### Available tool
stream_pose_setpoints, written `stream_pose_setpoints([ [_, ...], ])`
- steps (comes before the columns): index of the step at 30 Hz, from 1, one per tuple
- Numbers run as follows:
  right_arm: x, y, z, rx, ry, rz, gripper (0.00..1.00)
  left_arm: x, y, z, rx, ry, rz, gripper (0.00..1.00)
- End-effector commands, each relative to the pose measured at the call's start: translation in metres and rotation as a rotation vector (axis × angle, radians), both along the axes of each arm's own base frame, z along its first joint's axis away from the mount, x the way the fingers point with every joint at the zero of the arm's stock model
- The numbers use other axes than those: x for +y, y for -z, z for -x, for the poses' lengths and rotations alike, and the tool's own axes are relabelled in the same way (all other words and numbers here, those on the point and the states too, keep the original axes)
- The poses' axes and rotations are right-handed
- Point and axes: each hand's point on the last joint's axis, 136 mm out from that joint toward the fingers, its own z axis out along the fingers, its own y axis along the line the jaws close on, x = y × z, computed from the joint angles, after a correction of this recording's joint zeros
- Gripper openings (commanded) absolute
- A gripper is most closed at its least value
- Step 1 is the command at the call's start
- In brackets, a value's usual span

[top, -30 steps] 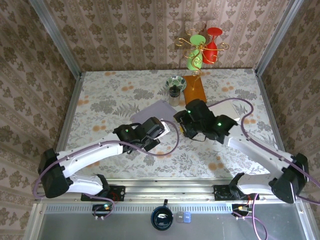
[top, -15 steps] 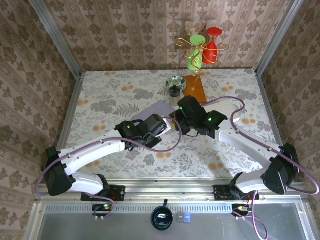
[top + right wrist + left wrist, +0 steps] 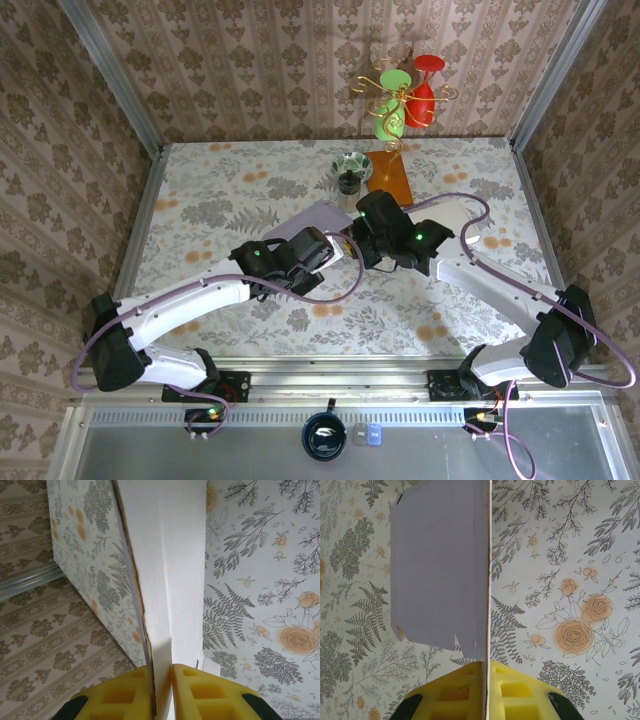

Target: Fold the paper box

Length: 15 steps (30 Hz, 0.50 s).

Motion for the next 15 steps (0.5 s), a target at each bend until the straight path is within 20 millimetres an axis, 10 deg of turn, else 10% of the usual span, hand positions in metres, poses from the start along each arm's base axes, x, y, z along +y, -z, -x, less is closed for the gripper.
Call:
stream_pose_setpoints([
  [1, -0.0013, 0.0063, -0.0037, 0.015, 0.016, 0.013, 0.16, -0.0018, -0.0061, 0.0011, 0.005, -0.008, 0.011, 0.0],
  [15, -0.0039, -0.0016, -0.0076, -0.009, 0.023, 0.008, 0.06, -0.0004, -0.0078, -0.0014, 0.003, -0.019, 0.017, 0.0],
])
